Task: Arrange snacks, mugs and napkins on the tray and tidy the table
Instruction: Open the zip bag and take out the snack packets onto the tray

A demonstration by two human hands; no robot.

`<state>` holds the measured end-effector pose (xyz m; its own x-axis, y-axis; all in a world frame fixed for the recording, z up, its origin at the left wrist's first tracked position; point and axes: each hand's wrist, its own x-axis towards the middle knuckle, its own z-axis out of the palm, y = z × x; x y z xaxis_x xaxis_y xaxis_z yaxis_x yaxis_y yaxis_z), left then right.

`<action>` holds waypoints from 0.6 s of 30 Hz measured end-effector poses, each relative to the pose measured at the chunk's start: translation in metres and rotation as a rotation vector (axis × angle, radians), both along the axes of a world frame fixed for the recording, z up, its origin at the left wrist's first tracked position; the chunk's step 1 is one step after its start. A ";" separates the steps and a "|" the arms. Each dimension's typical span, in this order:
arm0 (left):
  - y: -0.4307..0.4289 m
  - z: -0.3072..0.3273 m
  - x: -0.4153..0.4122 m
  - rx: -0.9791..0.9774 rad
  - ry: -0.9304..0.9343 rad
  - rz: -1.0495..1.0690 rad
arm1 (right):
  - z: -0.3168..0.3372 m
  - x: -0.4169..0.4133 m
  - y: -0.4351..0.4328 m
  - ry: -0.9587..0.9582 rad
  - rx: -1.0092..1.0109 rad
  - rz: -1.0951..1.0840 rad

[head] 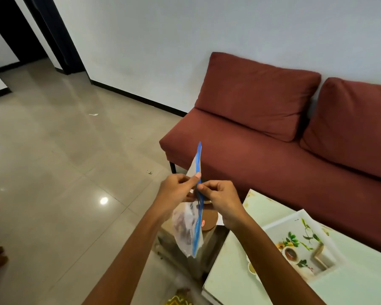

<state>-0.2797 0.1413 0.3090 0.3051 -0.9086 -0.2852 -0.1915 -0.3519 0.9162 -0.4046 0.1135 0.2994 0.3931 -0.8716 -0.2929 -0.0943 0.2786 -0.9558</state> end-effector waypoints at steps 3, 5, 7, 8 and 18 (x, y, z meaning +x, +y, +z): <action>0.001 0.004 -0.002 -0.083 -0.191 0.051 | 0.004 -0.004 0.001 -0.048 -0.042 0.033; 0.001 0.006 -0.001 -0.089 -0.338 0.075 | 0.007 -0.005 0.000 -0.052 -0.056 0.058; 0.002 0.009 -0.001 -0.092 -0.561 0.053 | 0.009 -0.003 0.001 -0.025 -0.073 0.068; 0.003 0.011 -0.003 -0.109 -0.621 0.049 | 0.009 -0.003 0.001 -0.008 -0.085 0.066; -0.002 0.012 -0.025 -0.122 -0.416 0.100 | 0.006 -0.018 -0.004 0.154 -0.191 0.072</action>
